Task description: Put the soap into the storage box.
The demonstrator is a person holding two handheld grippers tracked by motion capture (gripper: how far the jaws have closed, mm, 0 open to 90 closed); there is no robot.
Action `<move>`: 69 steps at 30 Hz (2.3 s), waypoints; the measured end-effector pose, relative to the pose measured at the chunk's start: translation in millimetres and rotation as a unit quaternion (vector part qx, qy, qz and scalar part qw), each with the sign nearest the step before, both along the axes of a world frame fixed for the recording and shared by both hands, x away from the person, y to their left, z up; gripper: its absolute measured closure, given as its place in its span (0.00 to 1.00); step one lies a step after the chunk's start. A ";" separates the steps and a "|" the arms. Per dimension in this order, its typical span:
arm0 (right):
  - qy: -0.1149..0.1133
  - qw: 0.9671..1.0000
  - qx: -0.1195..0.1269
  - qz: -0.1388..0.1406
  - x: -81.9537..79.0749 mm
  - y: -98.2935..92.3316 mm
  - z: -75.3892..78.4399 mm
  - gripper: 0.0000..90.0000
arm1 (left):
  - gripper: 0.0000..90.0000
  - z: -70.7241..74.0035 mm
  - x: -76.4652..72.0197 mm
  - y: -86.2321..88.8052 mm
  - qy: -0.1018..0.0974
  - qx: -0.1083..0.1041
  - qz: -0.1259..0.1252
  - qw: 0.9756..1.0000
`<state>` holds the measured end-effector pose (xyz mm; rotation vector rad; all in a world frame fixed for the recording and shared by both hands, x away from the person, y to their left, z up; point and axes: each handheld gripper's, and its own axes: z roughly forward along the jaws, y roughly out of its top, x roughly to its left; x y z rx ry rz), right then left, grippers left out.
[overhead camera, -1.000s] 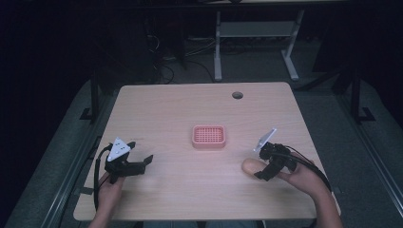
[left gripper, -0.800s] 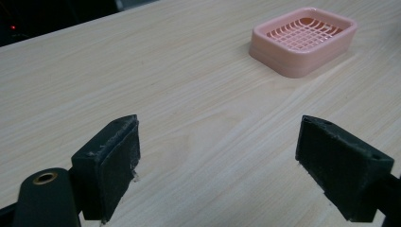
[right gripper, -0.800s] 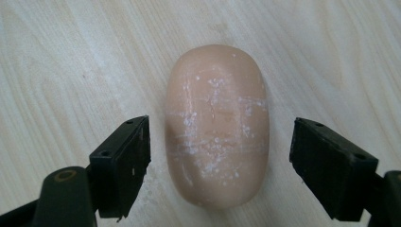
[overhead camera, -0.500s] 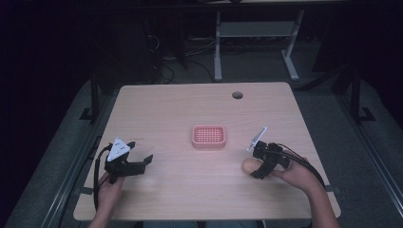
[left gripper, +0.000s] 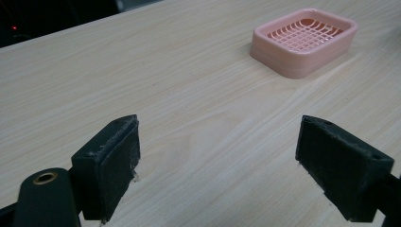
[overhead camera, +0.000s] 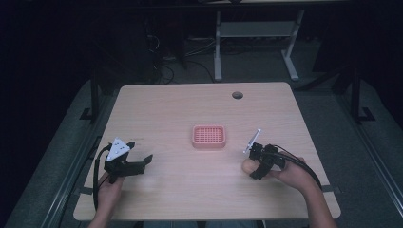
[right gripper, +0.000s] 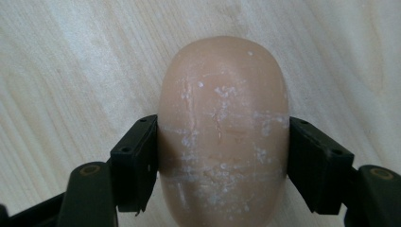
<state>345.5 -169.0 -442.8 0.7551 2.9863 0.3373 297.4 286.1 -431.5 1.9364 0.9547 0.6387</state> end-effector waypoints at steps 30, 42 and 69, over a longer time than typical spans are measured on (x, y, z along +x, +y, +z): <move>-0.008 0.999 0.028 0.015 13.2 9.4 19.1 0.35 | 0.16 0.2 -0.7 -0.3 -0.002 -0.006 0.001 1.000; -0.005 0.999 0.029 0.030 27.9 25.3 27.5 0.35 | 0.16 0.2 -0.7 -0.9 -0.001 -0.007 0.000 1.000; -0.007 0.997 0.029 0.067 54.9 60.5 43.9 0.35 | 0.16 0.2 -0.1 0.1 0.000 -0.009 0.003 1.000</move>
